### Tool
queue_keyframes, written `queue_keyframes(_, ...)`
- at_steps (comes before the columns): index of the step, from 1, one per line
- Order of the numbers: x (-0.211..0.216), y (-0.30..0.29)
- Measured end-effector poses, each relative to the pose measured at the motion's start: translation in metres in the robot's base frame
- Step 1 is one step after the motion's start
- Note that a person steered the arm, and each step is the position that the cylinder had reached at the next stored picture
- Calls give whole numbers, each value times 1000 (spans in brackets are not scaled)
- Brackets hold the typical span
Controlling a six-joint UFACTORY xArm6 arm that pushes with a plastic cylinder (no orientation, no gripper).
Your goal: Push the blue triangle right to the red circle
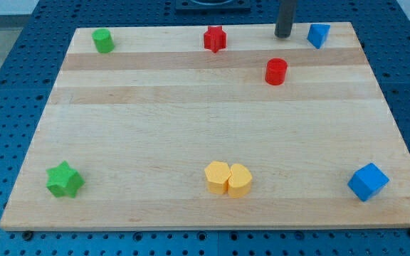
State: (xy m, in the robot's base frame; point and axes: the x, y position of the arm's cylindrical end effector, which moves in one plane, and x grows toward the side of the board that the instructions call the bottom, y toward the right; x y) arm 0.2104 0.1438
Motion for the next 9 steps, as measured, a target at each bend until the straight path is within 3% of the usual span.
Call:
queue_keyframes(1, -18, 13)
queue_keyframes(4, -17, 73)
queue_keyframes(9, 54, 73)
